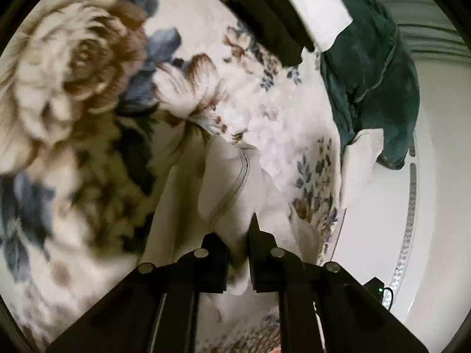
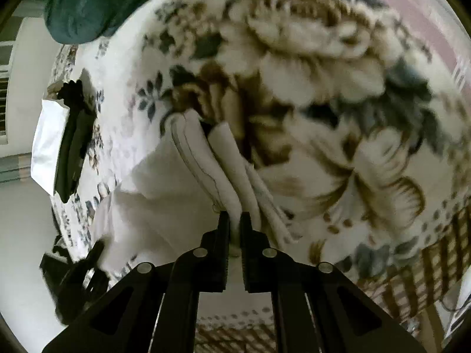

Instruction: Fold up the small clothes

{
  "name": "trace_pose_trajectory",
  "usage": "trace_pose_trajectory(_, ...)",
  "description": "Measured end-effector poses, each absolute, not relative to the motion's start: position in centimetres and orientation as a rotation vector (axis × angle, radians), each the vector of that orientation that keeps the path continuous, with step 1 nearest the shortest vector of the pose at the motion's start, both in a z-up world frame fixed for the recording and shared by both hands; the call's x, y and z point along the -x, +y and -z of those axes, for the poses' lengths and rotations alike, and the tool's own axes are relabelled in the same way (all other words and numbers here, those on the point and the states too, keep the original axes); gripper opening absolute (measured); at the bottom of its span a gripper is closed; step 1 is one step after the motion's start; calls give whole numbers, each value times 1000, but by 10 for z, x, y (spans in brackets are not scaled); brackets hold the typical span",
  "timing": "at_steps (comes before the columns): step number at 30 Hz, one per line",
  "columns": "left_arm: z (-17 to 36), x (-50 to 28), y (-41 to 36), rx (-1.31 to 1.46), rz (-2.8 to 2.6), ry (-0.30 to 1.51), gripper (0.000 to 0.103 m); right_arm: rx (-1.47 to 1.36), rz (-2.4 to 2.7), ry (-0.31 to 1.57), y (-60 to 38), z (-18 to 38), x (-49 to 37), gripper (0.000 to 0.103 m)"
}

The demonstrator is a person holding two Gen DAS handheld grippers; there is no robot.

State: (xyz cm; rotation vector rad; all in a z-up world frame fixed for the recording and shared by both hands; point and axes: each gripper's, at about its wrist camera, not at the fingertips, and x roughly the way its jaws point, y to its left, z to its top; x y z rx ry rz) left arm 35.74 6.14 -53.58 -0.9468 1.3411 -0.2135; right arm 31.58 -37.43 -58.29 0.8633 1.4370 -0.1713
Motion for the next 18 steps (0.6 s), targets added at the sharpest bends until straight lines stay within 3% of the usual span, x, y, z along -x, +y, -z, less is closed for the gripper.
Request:
trace_pose_trajectory(5,518,-320,73,1001,170,1343,8,-802,175,1402,-380,564,-320,6)
trace_pose_trajectory(12,549,-303,81,1104,166,1437,9,-759,189,1495,-389,578,-322,6)
trace_pose_trajectory(13,547,-307,81,1103,176,1431,15,-796,174,1504,-389,581,-323,6)
trace_pose_trajectory(15,542,-320,79,1085,218,1413,57,-862,158,1502,-392,585,-323,7)
trace_pose_trajectory(16,540,-326,78,1084,237,1408,89,-878,155,1501,-393,586,-322,7)
trace_pose_trajectory(18,541,-339,74,1095,258,1387,92,-921,150,1493,-394,588,-321,8)
